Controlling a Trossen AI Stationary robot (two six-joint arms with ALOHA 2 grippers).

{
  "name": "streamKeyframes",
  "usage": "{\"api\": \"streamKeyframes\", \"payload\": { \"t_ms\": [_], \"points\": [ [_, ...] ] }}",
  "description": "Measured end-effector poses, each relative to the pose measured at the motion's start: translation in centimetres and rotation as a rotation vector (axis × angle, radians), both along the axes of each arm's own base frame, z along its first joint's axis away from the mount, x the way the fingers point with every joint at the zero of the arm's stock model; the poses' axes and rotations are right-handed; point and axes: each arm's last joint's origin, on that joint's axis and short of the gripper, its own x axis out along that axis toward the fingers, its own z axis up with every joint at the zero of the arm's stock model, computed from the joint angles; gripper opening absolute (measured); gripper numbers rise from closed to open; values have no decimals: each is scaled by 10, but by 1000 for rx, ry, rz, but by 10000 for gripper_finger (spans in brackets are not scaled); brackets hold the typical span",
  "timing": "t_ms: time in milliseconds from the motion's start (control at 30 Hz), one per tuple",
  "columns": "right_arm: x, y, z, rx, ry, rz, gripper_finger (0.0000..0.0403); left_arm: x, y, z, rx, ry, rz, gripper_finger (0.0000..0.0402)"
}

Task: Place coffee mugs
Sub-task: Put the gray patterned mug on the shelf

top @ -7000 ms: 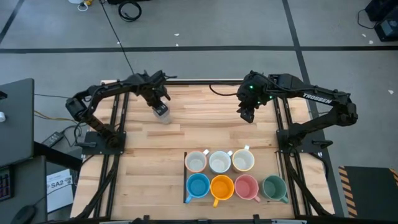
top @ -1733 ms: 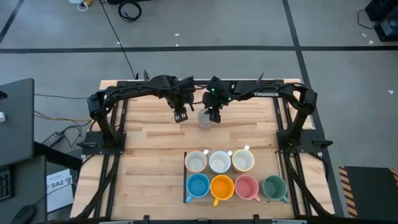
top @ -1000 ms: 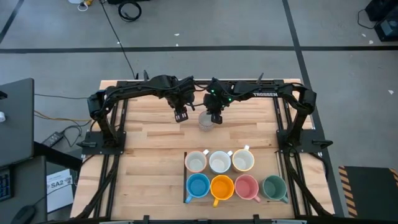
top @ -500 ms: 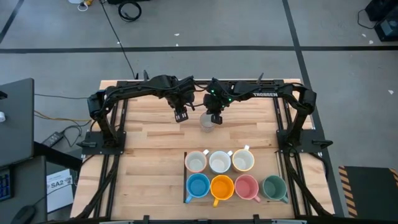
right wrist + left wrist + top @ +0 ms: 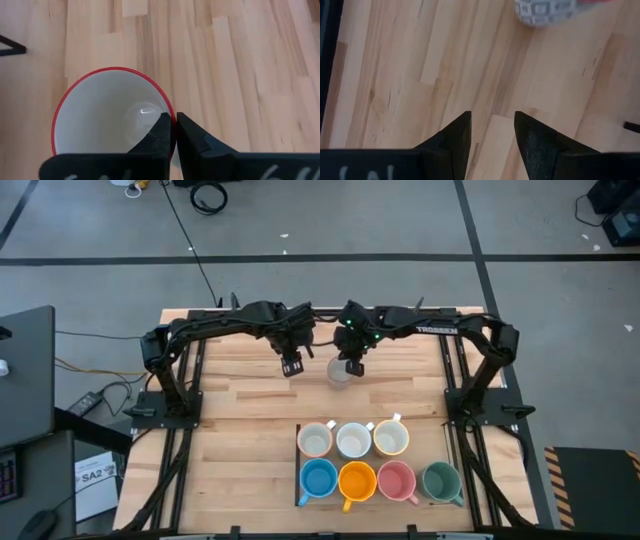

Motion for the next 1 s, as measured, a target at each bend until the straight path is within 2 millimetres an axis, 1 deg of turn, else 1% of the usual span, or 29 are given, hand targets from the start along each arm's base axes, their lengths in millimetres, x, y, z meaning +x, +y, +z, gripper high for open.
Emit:
{"api": "streamKeyframes", "payload": {
  "t_ms": [167,300,433,600,733,1000],
  "points": [
    [-15,-1,13,9,20,-19,18,0,0,0,1,-2,0,156],
    [-28,-1,28,7,14,-37,18,1,1,0,6,-15,0,156],
    [-46,0,46,1,0,-59,18,4,1,1,15,-41,0,156],
    [-75,4,69,-24,16,-127,18,5,2,2,19,-53,0,156],
    [-102,11,86,-22,30,-195,18,5,2,2,20,-56,0,156],
    [-155,38,118,3,-3,-259,18,7,3,3,30,-82,1,156]
  ]
}}
